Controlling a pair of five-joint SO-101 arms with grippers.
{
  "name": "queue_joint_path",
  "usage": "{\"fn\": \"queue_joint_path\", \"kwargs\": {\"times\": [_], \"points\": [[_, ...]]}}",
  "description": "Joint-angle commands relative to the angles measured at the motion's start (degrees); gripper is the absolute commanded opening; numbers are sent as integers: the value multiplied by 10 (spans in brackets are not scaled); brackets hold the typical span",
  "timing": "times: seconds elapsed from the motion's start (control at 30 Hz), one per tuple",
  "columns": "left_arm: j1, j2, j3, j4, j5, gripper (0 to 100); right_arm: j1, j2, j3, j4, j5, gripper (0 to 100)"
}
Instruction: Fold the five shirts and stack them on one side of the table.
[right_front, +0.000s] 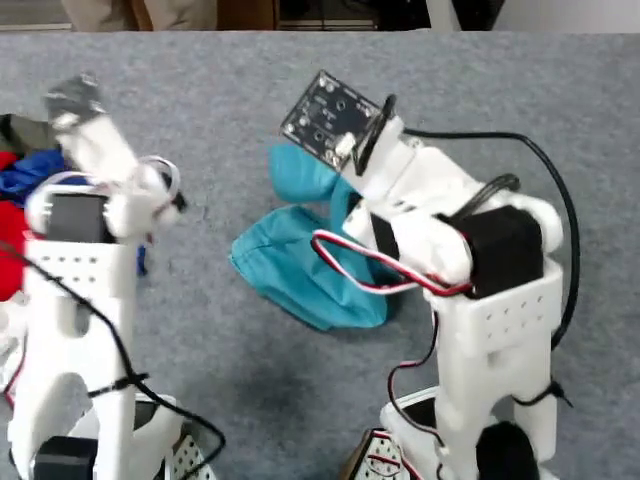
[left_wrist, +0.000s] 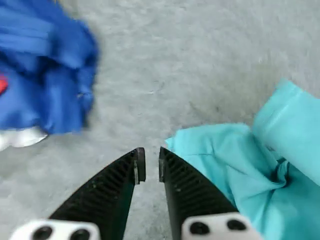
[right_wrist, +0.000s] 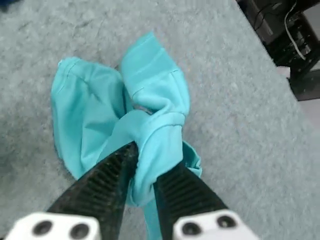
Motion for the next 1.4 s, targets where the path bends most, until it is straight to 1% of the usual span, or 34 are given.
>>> {"fn": "queue_joint_path", "kwargs": {"times": [0.0,0.1,0.17,0.2,0.33,0.43,0.53,0.67,0.73,0.8,0.9,0.97,1.03,1.07,1.1,1.17,1.23,1.27,1.37], "points": [[74,-21,79,-77,-20,79,10,-34,57,6,-1,8],[127,-20,122,-125,-11,172,58,-36,125,-33,1,9],[138,-12,141,-152,16,228,100,-36,175,-69,18,9],[138,-2,146,-164,32,233,117,-36,201,-91,26,9],[115,73,150,-193,103,182,197,-36,310,-192,47,9],[113,148,133,-230,102,172,252,-35,389,-286,47,9],[126,224,102,-232,105,172,289,-35,451,-360,43,9],[143,313,50,-234,105,171,331,-35,507,-428,25,9],[152,354,25,-234,105,168,355,-35,524,-453,23,28],[164,394,3,-232,113,167,380,-35,538,-474,23,73],[167,443,-25,-233,145,166,411,-35,554,-498,26,132],[164,470,-47,-235,162,127,423,-35,560,-502,27,137],[161,493,-69,-235,163,29,429,-35,563,-502,34,136],[161,501,-79,-231,162,9,430,-35,564,-502,40,133],[161,506,-84,-230,162,32,434,-35,564,-502,44,134],[156,507,-93,-225,162,14,440,-35,561,-502,44,134],[139,495,-105,-201,161,19,446,-35,560,-500,47,134],[125,485,-114,-184,155,18,451,-36,560,-499,47,134],[69,454,-162,-124,52,18,467,-39,560,-497,47,136]]}}
